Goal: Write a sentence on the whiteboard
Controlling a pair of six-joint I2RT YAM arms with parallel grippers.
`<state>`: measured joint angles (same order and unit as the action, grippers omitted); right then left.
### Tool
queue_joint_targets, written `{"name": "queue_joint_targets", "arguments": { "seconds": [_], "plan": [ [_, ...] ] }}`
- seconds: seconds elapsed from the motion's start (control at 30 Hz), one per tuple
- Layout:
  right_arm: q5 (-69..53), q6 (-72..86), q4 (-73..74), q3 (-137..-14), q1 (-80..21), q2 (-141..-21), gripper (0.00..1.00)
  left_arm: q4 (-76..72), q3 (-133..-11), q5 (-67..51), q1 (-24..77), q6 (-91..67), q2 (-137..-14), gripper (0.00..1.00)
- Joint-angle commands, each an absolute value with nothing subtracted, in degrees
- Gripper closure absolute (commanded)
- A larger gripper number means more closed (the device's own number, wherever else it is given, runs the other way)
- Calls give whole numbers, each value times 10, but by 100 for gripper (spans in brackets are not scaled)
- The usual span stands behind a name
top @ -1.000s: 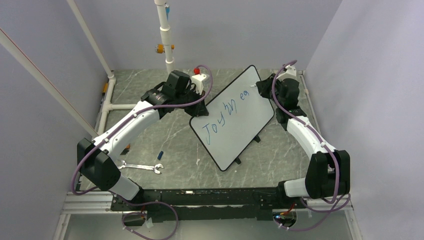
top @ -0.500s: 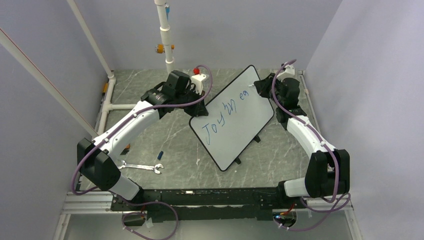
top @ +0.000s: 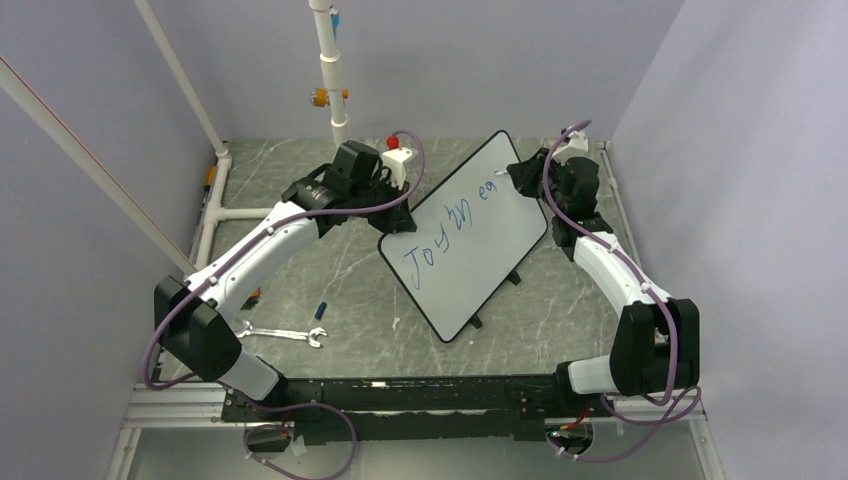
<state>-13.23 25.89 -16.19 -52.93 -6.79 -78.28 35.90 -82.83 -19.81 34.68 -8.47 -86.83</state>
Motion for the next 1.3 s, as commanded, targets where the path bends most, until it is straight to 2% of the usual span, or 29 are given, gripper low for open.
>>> {"name": "queue_joint_targets", "arguments": {
  "seconds": [0.0,0.37,0.8,1.27],
  "plan": [
    [-160,249,-144,-506,-73,-780,100,388,-810,-71,348,66,-873,100],
    [-116,234,-122,-498,-73,-771,100,388,-810,-71,349,66,-873,100],
    [-92,221,-99,-569,-72,-790,100,390,-810,-71,348,66,-873,100],
    [-71,246,-111,-593,-70,-737,100,391,-808,-62,348,68,-868,100]
  ]
}}
